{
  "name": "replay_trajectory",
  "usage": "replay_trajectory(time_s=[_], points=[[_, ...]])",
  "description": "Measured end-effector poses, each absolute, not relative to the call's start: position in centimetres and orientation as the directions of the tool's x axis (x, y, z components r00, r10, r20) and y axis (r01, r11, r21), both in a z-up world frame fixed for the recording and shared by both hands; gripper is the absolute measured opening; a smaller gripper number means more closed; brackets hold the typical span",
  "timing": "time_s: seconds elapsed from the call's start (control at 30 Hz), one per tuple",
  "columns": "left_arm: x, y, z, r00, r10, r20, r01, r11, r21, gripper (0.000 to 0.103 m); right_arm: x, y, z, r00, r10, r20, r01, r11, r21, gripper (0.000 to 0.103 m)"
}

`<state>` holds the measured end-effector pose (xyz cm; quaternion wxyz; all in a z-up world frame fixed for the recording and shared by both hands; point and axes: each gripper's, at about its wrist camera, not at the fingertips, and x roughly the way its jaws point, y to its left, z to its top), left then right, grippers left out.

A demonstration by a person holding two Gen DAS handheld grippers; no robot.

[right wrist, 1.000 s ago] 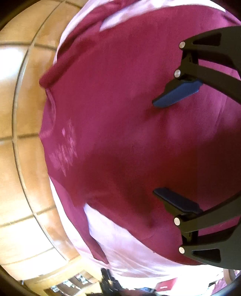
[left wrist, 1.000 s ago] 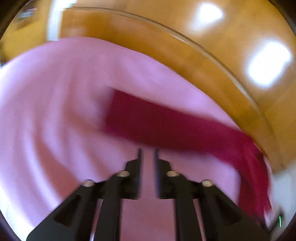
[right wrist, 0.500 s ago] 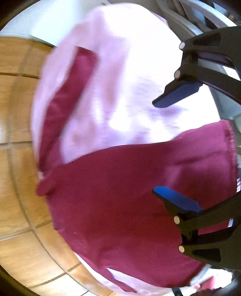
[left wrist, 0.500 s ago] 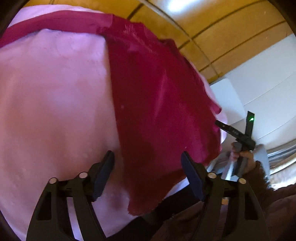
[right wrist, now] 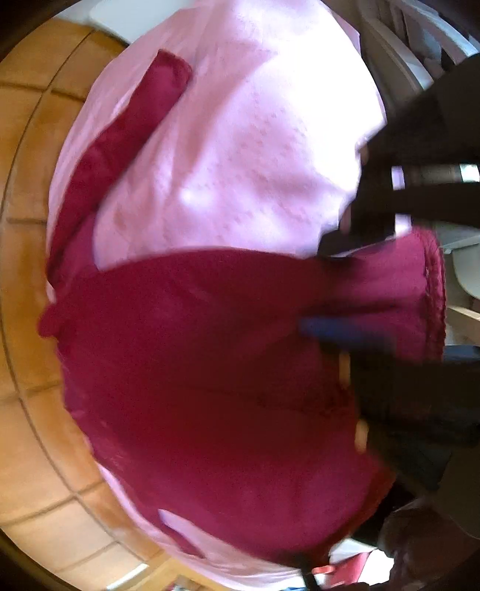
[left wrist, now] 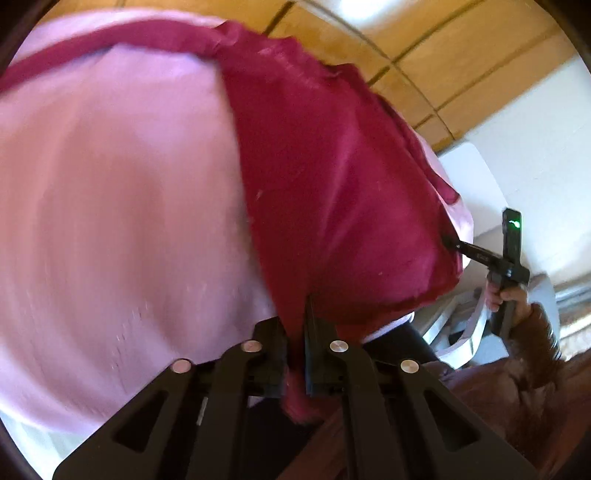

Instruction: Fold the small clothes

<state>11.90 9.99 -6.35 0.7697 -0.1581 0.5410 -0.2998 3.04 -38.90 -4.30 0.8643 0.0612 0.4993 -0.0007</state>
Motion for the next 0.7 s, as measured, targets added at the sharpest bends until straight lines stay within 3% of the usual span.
replay_trajectory(time_s=[0.07,0.1,0.23,0.3,0.43,0.57,0.7], points=[[12.7,10.8,-6.2,0.266,-0.628,-0.731,0.239,0.778,-0.581,0.023,4.1,-40.5,-3.0,0.554,-0.035,-0.832,0.133,0.99,0.047,0.056],[13.1,11.4,-5.9,0.283,-0.627,-0.726,0.223,0.779,-0.586,0.025,4.8,-41.3,-2.7,0.573,-0.082,-0.815,0.162,0.987,0.014,0.056],[15.0,12.4,-3.4,0.39,-0.574,-0.72,0.203,0.816,-0.541,0.025,8.8,-45.4,-2.5,0.593,-0.294,-0.75,0.296,0.945,-0.137,0.057],[15.9,12.4,-2.1,0.436,-0.55,-0.712,0.206,0.831,-0.516,0.025,11.3,-46.8,-3.8,0.549,-0.408,-0.73,0.319,0.909,-0.269,0.065],[17.1,11.3,-1.0,0.47,-0.524,-0.71,0.22,0.849,-0.481,0.025,15.1,-49.5,-7.6,0.431,-0.462,-0.775,0.284,0.885,-0.37,0.06],[18.3,9.2,-1.9,0.447,-0.529,-0.721,0.222,0.847,-0.484,0.039,16.4,-50.8,-6.7,0.435,-0.454,-0.777,0.299,0.887,-0.351,0.004],[19.0,6.9,-1.8,0.416,-0.554,-0.721,0.297,0.832,-0.468,0.039,13.4,-51.9,-0.8,0.547,-0.383,-0.744,0.358,0.911,-0.205,0.004]])
